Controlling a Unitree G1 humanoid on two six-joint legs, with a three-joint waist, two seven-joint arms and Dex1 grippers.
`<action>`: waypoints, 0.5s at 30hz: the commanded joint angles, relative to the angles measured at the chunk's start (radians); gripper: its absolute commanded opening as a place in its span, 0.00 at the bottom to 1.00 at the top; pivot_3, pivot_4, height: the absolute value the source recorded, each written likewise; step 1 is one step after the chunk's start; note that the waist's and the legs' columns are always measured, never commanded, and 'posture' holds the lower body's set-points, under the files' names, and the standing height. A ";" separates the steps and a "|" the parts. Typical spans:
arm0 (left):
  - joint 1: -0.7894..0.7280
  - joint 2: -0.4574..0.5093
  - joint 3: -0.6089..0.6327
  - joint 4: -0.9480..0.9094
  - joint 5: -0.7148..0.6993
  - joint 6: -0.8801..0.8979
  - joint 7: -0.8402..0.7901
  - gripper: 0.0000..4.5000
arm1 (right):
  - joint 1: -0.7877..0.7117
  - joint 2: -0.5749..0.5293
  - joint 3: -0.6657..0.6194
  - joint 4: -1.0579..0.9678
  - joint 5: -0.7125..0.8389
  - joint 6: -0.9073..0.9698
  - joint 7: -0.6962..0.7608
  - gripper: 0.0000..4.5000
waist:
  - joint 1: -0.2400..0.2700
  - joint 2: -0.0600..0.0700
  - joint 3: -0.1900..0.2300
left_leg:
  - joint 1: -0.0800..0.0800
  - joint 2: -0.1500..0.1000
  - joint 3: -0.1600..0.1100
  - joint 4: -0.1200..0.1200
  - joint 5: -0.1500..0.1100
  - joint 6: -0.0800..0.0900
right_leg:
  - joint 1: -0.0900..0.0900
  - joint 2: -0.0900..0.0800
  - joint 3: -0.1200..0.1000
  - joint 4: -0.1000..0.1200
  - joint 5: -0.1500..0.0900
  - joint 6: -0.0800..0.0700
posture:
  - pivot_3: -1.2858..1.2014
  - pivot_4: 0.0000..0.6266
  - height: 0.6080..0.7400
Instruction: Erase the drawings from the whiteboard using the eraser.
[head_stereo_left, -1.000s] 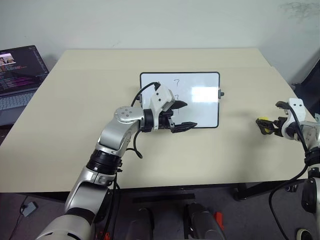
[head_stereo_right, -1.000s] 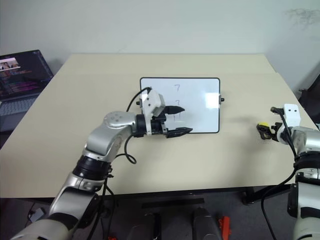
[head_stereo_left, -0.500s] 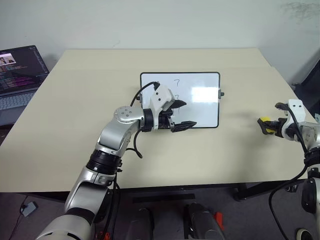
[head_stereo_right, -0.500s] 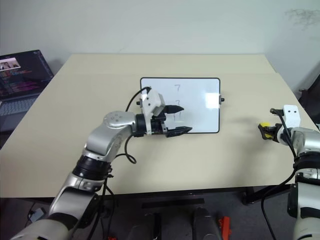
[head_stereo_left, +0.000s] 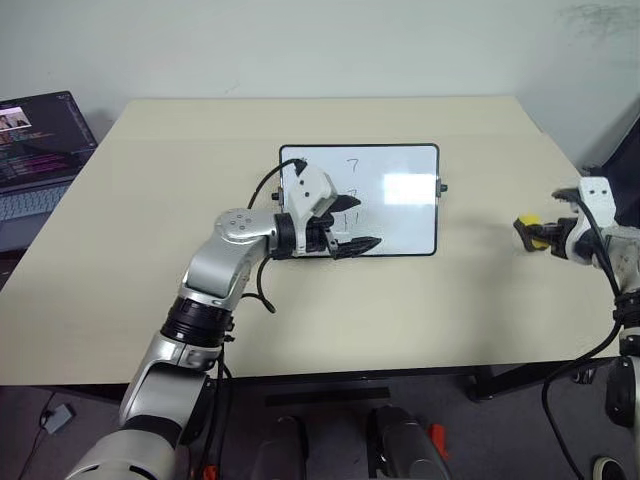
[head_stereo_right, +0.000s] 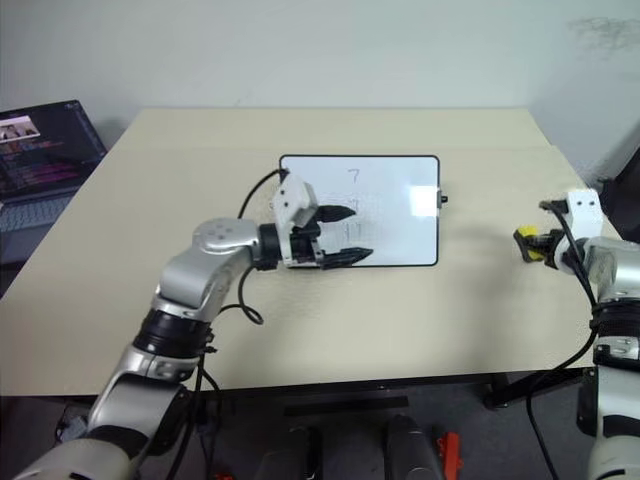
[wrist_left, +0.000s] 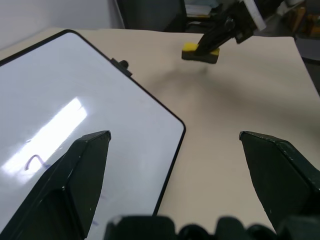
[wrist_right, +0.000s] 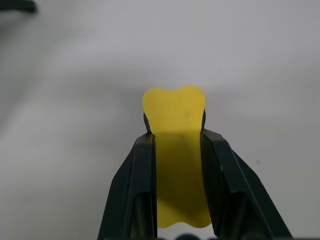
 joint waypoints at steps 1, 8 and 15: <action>-0.024 0.036 0.046 -0.008 0.009 -0.029 0.000 1.00 | -0.002 -0.024 -0.021 -0.136 0.025 0.051 -0.002 0.19 | 0.000 0.000 0.000 | 0.000 0.000 0.000 0.000 0.000 0.000 | 0.000 0.000 0.000 0.000 0.000 0.000 | 0.52 0.24 1.00; -0.056 0.107 0.114 0.024 0.023 -0.046 0.024 1.00 | -0.008 -0.015 -0.012 -0.268 0.029 0.084 -0.031 0.19 | 0.002 0.000 0.000 | 0.000 0.000 0.000 0.000 0.000 0.000 | 0.000 0.000 0.000 0.000 0.000 0.000 | 0.52 0.24 1.00; -0.064 0.162 0.136 0.053 0.045 -0.065 0.033 1.00 | -0.077 0.006 0.039 -0.347 0.023 0.036 -0.041 0.19 | 0.001 0.000 0.000 | 0.000 0.000 0.000 0.000 0.000 0.000 | 0.000 0.000 0.000 0.000 0.000 0.000 | 0.52 0.24 1.00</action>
